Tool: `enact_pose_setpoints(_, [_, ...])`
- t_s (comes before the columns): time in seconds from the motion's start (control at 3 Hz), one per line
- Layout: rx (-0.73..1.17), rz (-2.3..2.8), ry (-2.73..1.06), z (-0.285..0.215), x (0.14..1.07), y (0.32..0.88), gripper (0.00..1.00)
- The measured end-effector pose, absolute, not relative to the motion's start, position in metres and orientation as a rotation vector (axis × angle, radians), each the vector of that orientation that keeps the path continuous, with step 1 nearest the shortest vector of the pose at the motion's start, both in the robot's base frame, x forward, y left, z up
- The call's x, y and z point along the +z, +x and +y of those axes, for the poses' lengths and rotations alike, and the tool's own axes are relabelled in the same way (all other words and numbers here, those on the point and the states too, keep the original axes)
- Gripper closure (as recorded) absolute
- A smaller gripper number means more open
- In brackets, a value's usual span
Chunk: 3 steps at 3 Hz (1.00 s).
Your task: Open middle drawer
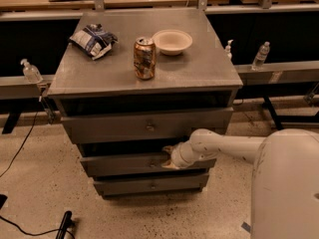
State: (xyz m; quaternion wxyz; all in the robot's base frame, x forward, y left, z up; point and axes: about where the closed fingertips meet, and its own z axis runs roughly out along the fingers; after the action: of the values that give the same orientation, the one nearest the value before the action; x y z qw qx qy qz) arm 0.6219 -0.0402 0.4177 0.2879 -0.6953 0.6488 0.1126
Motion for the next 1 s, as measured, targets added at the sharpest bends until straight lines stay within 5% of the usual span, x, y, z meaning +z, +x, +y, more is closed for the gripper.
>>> enact_pose_setpoints(0.33, [0.301,1.733,-1.857,-0.0402,0.4194,0.6218,0.95])
enact_pose_setpoints(0.67, [0.301,1.733,-1.857,-0.0402,0.4266,0.6218,1.00])
enact_pose_setpoints(1.0, [0.301,1.733,-1.857,-0.0401,0.4269,0.6218,0.95])
